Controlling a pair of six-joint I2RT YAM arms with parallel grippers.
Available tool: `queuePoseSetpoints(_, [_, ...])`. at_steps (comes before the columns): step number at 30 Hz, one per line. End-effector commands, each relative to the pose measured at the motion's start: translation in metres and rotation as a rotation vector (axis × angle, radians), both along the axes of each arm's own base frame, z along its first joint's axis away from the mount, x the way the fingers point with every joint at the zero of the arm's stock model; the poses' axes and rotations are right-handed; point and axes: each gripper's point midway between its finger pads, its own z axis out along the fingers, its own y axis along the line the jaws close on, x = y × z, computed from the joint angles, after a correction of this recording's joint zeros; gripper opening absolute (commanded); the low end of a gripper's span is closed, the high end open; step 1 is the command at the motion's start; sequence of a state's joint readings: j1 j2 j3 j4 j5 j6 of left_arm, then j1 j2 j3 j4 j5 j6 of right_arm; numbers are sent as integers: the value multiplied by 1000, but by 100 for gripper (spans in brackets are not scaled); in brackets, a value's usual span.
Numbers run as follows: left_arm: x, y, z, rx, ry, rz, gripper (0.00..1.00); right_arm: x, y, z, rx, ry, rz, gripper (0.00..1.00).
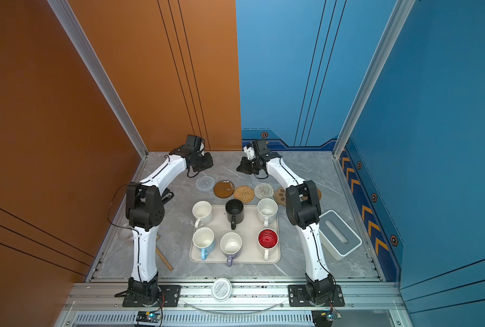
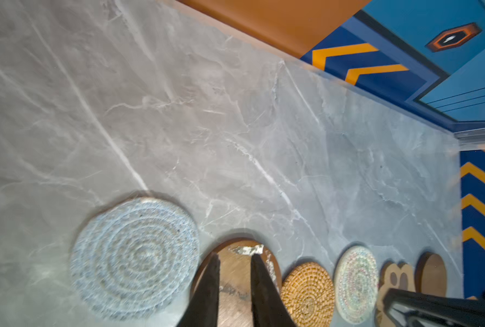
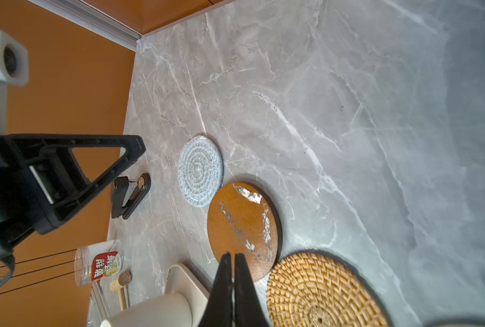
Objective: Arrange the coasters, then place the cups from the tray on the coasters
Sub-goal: 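Move the left gripper over the blue-grey woven coaster while the right gripper draws back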
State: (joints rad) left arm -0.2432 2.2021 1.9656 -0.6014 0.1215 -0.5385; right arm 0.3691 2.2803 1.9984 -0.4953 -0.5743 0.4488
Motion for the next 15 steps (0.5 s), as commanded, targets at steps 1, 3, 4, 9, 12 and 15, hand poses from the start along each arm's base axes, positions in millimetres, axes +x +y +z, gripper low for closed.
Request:
queuePoseSetpoints(1, [-25, 28, -34, 157, 120, 25, 22, -17, -6, 5, -65, -34, 10, 0])
queuePoseSetpoints(3, [-27, 32, -42, 182, 142, 30, 22, -29, -7, 9, -83, -47, 16, 0])
queuePoseSetpoints(4, [-28, 34, -46, 196, 155, 32, 22, -35, -7, 11, -93, -55, 17, 0])
queuePoseSetpoints(9, [-33, 45, -61, 272, 205, 47, 21, -61, -15, 24, -126, -88, 9, 0])
queuePoseSetpoints(12, [-35, 49, -71, 289, 232, 49, 21, -71, -21, 31, -137, -107, -2, 0])
queuePoseSetpoints(15, [-36, 50, -81, 302, 261, 52, 21, -79, -28, 37, -144, -121, -16, 0])
